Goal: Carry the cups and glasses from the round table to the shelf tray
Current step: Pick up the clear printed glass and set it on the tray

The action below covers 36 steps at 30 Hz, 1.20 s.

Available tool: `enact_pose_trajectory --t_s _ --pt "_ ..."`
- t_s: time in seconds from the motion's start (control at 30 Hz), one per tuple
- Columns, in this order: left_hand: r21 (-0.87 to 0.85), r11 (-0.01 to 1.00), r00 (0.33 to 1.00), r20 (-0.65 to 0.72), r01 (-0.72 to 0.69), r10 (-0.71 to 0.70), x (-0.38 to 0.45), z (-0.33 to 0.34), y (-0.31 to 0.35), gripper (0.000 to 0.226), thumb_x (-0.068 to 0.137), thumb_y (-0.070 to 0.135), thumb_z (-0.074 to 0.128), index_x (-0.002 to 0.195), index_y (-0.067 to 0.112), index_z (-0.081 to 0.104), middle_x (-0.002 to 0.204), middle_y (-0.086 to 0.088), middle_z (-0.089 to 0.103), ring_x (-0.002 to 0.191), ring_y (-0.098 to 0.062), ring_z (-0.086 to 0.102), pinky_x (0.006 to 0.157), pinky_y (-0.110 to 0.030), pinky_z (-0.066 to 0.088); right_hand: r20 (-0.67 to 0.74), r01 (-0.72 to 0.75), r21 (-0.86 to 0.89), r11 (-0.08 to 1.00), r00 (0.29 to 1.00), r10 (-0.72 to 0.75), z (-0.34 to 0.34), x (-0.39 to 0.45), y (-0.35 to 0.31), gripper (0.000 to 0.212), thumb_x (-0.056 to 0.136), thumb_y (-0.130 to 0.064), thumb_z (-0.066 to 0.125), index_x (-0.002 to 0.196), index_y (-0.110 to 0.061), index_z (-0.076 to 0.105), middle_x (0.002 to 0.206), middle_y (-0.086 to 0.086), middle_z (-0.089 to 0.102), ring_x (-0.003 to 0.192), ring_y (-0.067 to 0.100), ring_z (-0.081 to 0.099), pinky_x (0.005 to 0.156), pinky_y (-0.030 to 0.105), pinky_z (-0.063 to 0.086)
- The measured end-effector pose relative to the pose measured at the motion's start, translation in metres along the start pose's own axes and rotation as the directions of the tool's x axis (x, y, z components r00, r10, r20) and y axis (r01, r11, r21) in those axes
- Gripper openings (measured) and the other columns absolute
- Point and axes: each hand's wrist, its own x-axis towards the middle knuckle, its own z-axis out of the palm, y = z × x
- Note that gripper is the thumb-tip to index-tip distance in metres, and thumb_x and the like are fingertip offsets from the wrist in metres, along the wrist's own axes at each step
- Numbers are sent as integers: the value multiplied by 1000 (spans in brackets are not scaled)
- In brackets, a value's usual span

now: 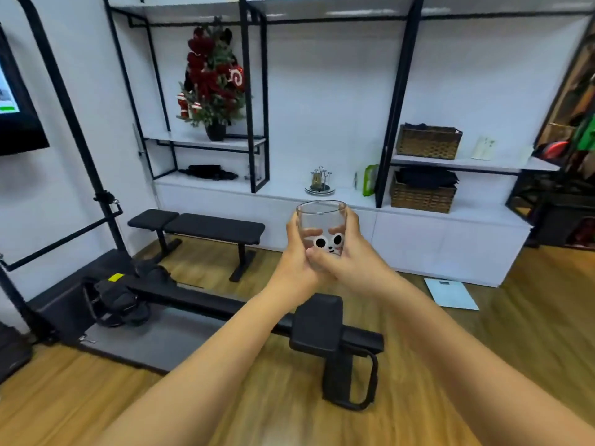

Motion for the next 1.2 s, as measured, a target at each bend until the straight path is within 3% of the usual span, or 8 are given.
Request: enact_pose_trajectory --t_s 0.13,0.23,0.37,0.47,0.57,0.73,1.03,1.2 --pt "-474 825 950 114 308 -289 72 57 -14 80 83 78 50 130 14 54 113 -14 71 88 -27 77 70 -41 62 -58 -41 -38 998 998 39 -46 43 56 105 85 -52 72 156 -43 -6 153 2 39 135 19 49 110 43 44" --pt "-343 918 980 82 197 -180 127 89 -24 73 76 69 72 136 36 47 118 -6 66 94 -12 72 76 -37 61 -111 -42 -65 997 993 35 -78 86 91 106 84 -54 72 157 -42 -4 149 2 42 129 20 53 109 45 45" --pt "-40 998 990 129 -44 49 206 115 -40 131 49 67 91 153 49 12 138 2 49 118 -2 61 107 -47 49 -146 -39 -48 998 989 32 -121 151 127 104 85 -52 73 157 -41 -1 150 -2 40 132 16 49 111 41 43" --pt "107 973 968 166 -206 187 270 139 -50 128 77 17 88 145 50 -15 140 -2 34 94 29 51 87 -9 51 -193 -35 -39 999 981 26 -153 195 150 102 88 -46 72 159 -36 -2 152 -2 39 132 13 46 112 35 40" --pt "146 954 951 210 -262 229 320 171 -52 112 85 5 79 149 41 -5 132 -2 35 85 27 56 70 -3 49 -245 -40 -12 999 969 36 -185 229 182 101 89 -41 72 160 -31 0 155 -4 37 134 9 44 113 31 38" --pt "246 937 957 209 -250 200 399 220 -85 109 74 7 86 153 33 15 117 26 48 100 16 54 87 -15 51 -266 -75 -18 997 962 68 -239 278 244 96 90 -40 71 159 -26 5 140 -3 46 125 15 53 101 25 42" --pt "242 947 973 136 -213 184 554 341 -135 105 72 4 85 144 44 21 117 17 56 100 8 60 82 -13 50 -200 -41 -17 999 979 37 -359 392 377 94 88 -45 72 156 -26 11 154 -3 39 133 15 50 109 41 47" --pt "229 960 986 81 -161 146 641 405 -141 113 70 2 86 153 29 15 111 19 55 90 17 58 86 -22 50 -53 -42 1 999 998 42 -442 460 430 100 79 -41 70 155 -43 5 145 -6 47 127 12 55 106 39 49"
